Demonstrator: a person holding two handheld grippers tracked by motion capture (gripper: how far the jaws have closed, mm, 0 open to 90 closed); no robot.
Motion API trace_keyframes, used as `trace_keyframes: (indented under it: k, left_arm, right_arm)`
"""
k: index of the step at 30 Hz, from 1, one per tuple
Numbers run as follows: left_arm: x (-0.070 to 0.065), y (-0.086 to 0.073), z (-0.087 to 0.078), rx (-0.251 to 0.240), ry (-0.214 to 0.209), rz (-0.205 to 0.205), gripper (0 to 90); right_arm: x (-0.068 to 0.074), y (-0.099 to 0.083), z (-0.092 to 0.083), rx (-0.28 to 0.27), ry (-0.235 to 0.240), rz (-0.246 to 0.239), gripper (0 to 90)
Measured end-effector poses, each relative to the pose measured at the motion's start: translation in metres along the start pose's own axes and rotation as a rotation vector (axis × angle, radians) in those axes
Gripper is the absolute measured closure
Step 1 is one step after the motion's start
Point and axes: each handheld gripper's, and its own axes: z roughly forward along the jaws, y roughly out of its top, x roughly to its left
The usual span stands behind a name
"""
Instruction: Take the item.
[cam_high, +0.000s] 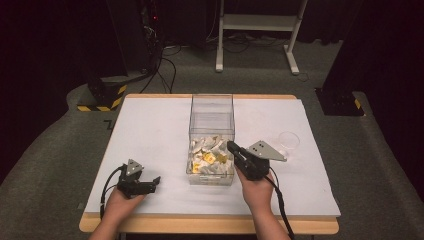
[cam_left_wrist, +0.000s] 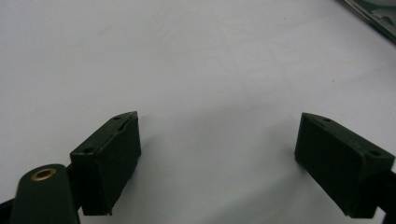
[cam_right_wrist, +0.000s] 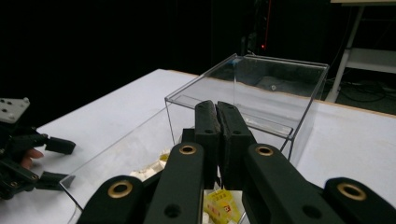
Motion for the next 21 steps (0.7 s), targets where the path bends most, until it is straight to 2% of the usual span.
trace_keyframes:
  k: [8, 21]
  left_arm:
    - [0.000, 0.000, 0.000, 0.000, 0.000, 0.000, 14.8]
    - [0.000, 0.000, 0.000, 0.000, 0.000, 0.000, 14.7]
  right_arm:
    - [0.000, 0.008, -0.009, -0.044, 0.006, 0.009, 88.3]
    - [-0.013, 0.018, -0.027, -0.099, -0.012, 0.046, 88.3]
